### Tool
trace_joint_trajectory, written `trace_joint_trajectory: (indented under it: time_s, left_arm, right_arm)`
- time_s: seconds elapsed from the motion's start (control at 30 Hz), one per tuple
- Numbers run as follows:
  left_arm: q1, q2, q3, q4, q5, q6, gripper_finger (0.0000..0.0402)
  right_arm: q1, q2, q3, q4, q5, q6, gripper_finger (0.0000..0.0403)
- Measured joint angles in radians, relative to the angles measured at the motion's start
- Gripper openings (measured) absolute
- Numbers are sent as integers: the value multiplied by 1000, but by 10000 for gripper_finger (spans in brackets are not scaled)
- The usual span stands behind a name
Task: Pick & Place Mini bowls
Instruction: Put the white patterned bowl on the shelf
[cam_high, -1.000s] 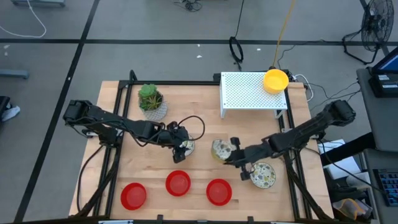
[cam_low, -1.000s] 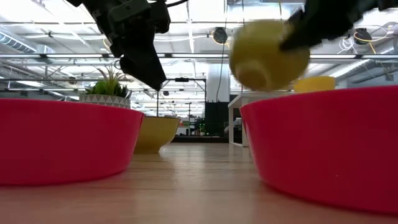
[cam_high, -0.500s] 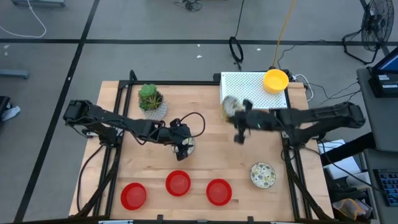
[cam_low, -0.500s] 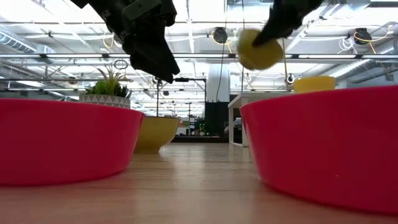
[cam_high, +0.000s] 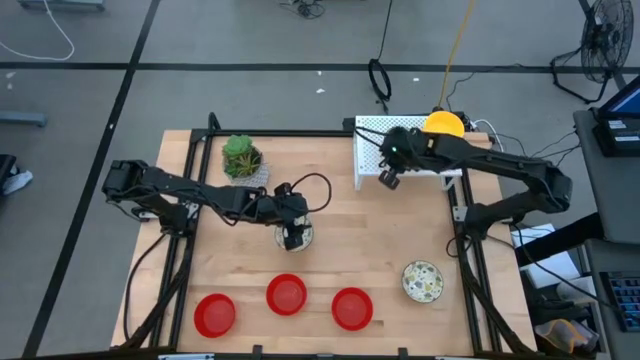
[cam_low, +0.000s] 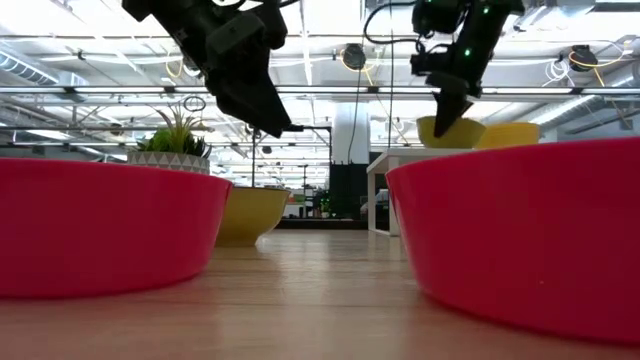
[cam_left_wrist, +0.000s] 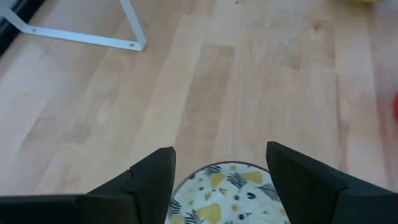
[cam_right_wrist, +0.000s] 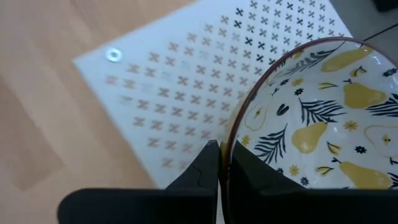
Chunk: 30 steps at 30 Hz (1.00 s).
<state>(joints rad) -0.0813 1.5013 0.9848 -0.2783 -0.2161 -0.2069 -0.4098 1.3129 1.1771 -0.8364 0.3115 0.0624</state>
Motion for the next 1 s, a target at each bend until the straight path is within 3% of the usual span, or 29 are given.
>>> trace_joint_trajectory:
  time_s: [0.33, 0.6, 1.0]
  left_arm:
    - [61, 0, 0, -1, 1, 36, 255]
    - [104, 0, 0, -1, 6, 56, 255]
    - [128, 0, 0, 0, 7, 74, 255]
  right_arm:
    - [-99, 58, 2, 59, 10, -181, 6]
    - [-160, 58, 2, 54, 7, -210, 6]
    - [-154, 59, 1, 54, -3, -215, 28]
